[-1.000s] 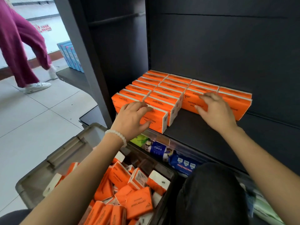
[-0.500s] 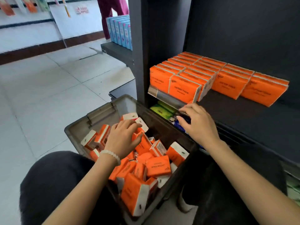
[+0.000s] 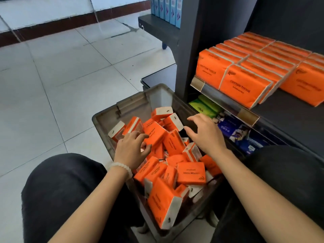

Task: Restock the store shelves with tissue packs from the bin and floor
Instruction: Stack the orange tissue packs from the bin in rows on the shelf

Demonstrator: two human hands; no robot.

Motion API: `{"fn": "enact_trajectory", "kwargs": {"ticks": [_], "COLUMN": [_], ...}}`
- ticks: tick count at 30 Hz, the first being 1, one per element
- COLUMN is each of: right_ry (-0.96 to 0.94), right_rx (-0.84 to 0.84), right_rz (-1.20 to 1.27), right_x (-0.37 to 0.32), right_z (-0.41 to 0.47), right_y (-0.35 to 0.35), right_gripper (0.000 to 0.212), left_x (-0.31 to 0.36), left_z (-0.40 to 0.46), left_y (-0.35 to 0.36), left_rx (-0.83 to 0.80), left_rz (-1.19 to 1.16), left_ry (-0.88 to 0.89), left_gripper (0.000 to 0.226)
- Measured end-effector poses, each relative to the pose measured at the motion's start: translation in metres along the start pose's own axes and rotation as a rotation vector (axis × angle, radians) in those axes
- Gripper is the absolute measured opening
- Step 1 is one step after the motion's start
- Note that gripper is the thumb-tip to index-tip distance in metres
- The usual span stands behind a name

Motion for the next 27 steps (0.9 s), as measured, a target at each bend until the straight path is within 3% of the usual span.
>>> {"fn": "enact_trajectory", "kwargs": {"ticks": [7, 14, 19, 27], "right_ry": [0.107, 0.296, 0.3, 0.372], "right_rx": [-0.131, -0.331, -0.35, -0.323], "right_rz": [-0.024, -0.088, -0.092, -0.005], "right_x": [0.048, 0.123, 0.139, 0.148], "right_z": [0.045, 0.047, 0.051, 0.046], "right_y": [0.054, 0.135, 0.172, 0.188], "right_gripper": [0.041, 0.046, 0.052, 0.057], "left_x": [-0.01, 0.0, 0.005, -0.003], "left_z": [0.047, 0.096, 0.106, 0.11], "left_y": [0.058, 0.151, 0.194, 0.211], "left_rx": [-0.147, -0.418, -0.515, -0.541], "left_rz": [0.003, 0.057, 0.048, -0.059], "left_ry": [-0.028, -0.052, -0.036, -0.052], "left_gripper": [0.044, 0.068, 0.079, 0.081]}}
Point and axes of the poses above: each hand's wrist, its own z-axis towards the middle knuckle, its own y-axis out of the palm, x = y × z, the point moved 9 cm from there along z, towards the middle knuckle, and after that the axes turned 13 degrees about z, right-handed, at the moved point
